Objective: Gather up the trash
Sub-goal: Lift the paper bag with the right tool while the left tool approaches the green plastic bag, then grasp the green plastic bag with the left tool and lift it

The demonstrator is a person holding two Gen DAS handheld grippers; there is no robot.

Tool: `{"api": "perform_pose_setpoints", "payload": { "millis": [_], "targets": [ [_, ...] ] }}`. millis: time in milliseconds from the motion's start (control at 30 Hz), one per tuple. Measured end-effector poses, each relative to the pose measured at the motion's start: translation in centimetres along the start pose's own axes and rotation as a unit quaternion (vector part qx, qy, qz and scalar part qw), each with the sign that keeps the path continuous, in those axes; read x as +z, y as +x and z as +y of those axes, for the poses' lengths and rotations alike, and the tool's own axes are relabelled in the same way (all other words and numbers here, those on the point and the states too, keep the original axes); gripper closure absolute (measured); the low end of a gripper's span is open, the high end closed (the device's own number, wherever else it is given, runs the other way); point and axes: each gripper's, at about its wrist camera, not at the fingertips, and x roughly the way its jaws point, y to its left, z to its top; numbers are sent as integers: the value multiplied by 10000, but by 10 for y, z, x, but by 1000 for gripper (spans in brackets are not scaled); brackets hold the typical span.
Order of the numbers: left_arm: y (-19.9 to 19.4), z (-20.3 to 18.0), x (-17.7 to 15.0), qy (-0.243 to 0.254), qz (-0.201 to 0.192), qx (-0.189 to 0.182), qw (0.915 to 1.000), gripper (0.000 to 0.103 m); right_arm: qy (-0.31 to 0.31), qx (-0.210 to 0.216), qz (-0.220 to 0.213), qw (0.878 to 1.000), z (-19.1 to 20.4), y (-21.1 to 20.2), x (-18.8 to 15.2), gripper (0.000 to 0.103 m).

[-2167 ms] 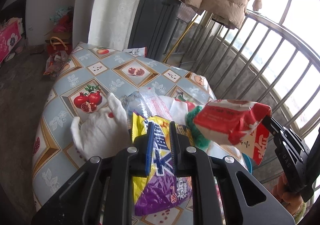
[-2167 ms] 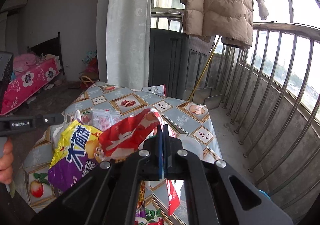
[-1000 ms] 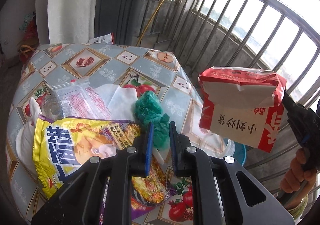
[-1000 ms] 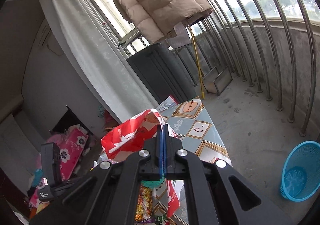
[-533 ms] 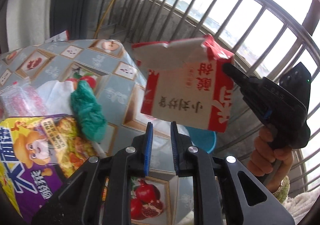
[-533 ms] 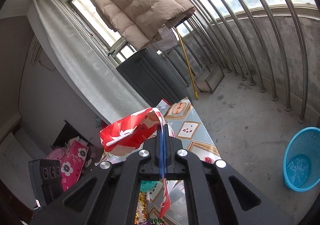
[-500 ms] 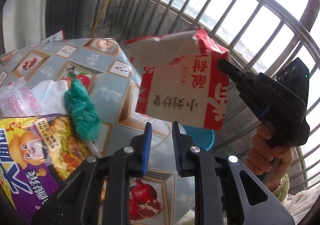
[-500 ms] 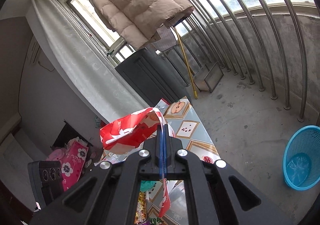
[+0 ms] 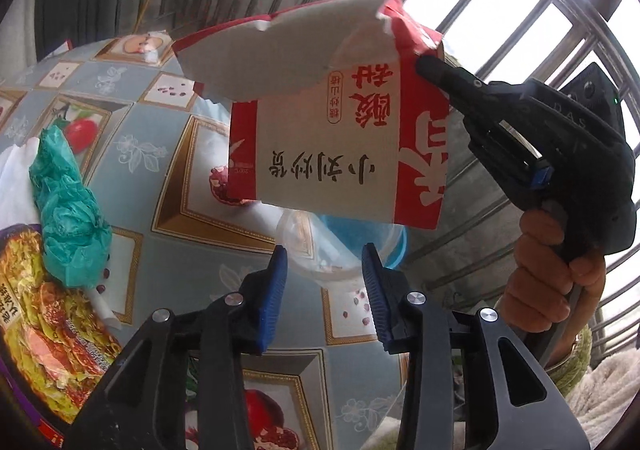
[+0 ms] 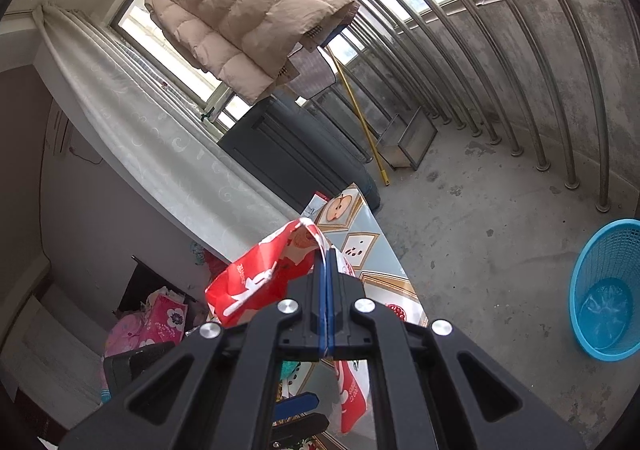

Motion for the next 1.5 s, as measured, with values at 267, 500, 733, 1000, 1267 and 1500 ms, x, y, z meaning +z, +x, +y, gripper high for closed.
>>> {"api": "perform_pose_setpoints", "payload": {
  "millis": [267,500,733,1000,1267,1500],
  "targets": [
    [3,16,-6,-589,294,-87,9978,70,306,-88,150,9994,-20,-3,-15,103],
    [-19,12,-9,-541,202,65,9983,74,550,-102,23,9984,-32,-20,-15,103],
    [-56,4,-4,-401,-186,325,9985,74,419,-323,-636,9966,-35,-67,7,103],
    [-94,-6,-3,-312,-561,707,9954,74,429,-364,-958,9938,-45,-102,10,103],
    [-98,8,-5,-425,-697,984,9918,74,538,-214,-930,9940,-47,-103,1,103],
    [-110,10,-11,-540,-791,1121,9891,74,514,1,-877,9948,-39,-101,-4,103]
  ]
}}
